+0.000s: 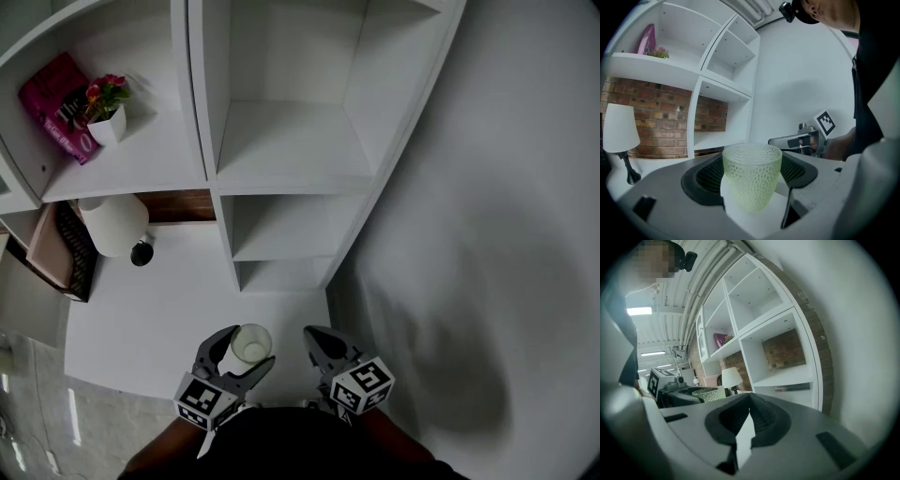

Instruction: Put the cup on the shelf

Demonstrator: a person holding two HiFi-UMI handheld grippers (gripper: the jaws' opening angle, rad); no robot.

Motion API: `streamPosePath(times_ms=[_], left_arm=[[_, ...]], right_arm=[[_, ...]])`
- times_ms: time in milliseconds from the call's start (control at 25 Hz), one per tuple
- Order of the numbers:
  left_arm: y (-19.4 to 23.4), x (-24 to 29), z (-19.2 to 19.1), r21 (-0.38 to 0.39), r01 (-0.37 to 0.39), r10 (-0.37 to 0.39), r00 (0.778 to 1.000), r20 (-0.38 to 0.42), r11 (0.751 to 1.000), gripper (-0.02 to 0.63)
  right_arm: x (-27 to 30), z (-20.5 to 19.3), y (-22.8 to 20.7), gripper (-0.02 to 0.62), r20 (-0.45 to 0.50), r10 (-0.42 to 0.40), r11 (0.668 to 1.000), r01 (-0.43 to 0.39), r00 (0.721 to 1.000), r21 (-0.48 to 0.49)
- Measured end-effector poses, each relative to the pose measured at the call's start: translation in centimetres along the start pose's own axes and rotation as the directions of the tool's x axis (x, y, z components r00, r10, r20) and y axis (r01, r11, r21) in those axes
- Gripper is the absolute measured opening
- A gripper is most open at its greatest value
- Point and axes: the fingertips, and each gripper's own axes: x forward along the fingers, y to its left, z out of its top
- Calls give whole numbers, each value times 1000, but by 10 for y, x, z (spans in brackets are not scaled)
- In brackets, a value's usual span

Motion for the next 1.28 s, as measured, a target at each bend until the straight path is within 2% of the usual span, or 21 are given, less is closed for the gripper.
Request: streamPosePath(times_ms=[280, 480, 1040, 1280], left_arm=[[-7, 11, 0, 13, -21, 21, 1000, -17, 1000, 365], [-4, 20, 6, 21, -28, 28, 1000, -6, 999, 365], [55, 89, 68, 59, -83, 78, 994, 80, 995, 365], [75, 125, 83, 58, -96, 91, 992, 86, 994, 365]], right_arm=[[-5, -6, -8, 5, 1, 33, 999, -33, 999, 23], [-7, -1, -15, 5, 19, 28, 999, -28, 999, 26], [-12, 4, -23, 5, 33, 9, 1000, -10, 999, 19], [-17, 7, -27, 5, 36, -4, 1000, 3, 999, 18]])
